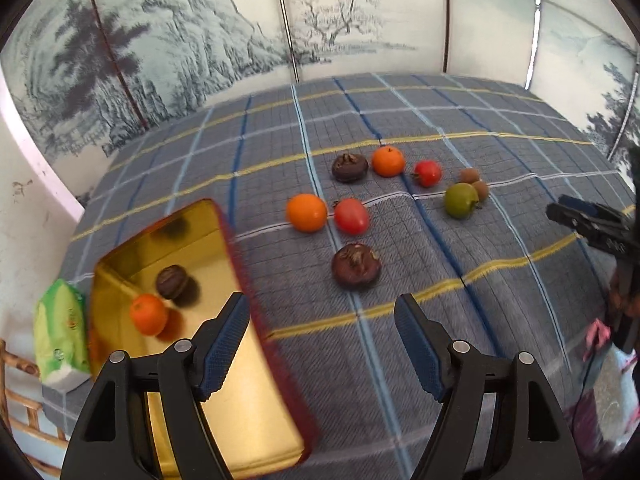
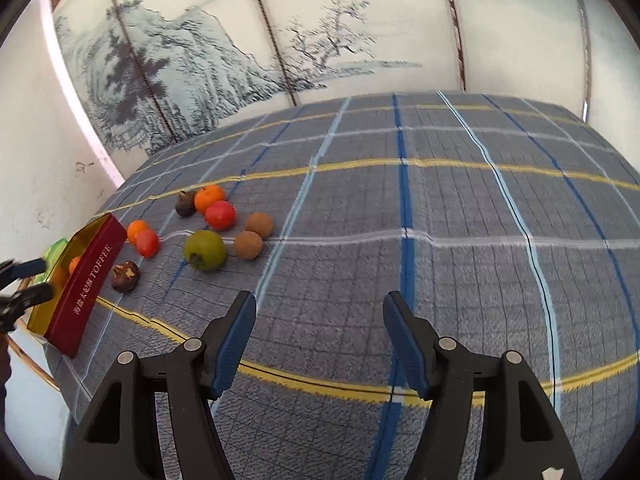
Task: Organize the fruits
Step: 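Move the left gripper back over the fruits on the cloth, then grasp the large mangosteen with the left gripper and lift it, then carry the mangosteen toward the tray with the left gripper while the right gripper grasps the green fruit, then lower the mangosteen into the tray with the left gripper while the right gripper grasps a red tomato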
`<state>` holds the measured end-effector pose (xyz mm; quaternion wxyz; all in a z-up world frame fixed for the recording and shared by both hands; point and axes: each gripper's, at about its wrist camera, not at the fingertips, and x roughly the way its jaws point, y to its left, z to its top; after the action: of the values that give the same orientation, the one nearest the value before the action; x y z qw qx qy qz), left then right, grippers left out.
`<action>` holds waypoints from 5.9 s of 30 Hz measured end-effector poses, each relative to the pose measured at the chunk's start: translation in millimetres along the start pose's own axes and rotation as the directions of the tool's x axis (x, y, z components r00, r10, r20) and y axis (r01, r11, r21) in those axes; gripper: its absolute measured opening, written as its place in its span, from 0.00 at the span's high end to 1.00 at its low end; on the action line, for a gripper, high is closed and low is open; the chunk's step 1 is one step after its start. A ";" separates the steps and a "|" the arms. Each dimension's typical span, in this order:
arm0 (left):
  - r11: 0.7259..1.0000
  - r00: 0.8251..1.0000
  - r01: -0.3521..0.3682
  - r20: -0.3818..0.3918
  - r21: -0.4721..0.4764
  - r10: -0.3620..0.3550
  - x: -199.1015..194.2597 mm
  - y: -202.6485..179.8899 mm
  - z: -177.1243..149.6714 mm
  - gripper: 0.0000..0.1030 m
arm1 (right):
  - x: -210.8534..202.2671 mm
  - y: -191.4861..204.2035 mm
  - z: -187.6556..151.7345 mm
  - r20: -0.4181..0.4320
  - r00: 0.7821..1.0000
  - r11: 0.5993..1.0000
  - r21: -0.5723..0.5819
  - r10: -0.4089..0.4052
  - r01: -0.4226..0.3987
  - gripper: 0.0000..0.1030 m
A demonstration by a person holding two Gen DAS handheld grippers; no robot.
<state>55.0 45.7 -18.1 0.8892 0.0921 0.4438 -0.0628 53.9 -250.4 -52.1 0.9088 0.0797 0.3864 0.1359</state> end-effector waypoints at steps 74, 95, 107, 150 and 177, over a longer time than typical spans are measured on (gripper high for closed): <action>0.970 0.996 0.071 0.065 -0.233 -0.057 -35.8 27.6 -10.6 0.59 | 49.1 47.9 41.4 -0.086 0.988 0.982 -0.130 0.126 -0.137 0.56; 0.964 0.997 0.068 0.063 -0.258 -0.053 -35.7 38.7 -14.0 0.59 | 91.2 97.3 45.9 -0.184 0.975 0.937 -0.300 0.126 -0.178 0.61; 0.957 0.998 0.017 0.055 -0.288 -0.001 -41.2 58.3 -29.7 0.58 | 64.1 129.5 23.4 -0.139 0.965 0.916 -0.309 0.221 -0.255 0.66; 0.923 0.995 -0.101 -0.026 -0.372 0.098 -17.0 121.6 -69.8 0.58 | 98.0 188.1 59.1 -0.150 0.969 0.893 -0.381 0.197 -0.240 0.52; 0.910 0.995 -0.098 -0.029 -0.404 0.094 -15.5 145.4 -79.1 0.58 | 94.5 192.4 10.5 -0.189 0.963 0.913 -0.325 0.194 -0.248 0.73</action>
<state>12.3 205.4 -36.5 0.8891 -0.0719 0.4459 0.0745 88.6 -38.8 -61.0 0.8550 -0.0484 0.4135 0.3094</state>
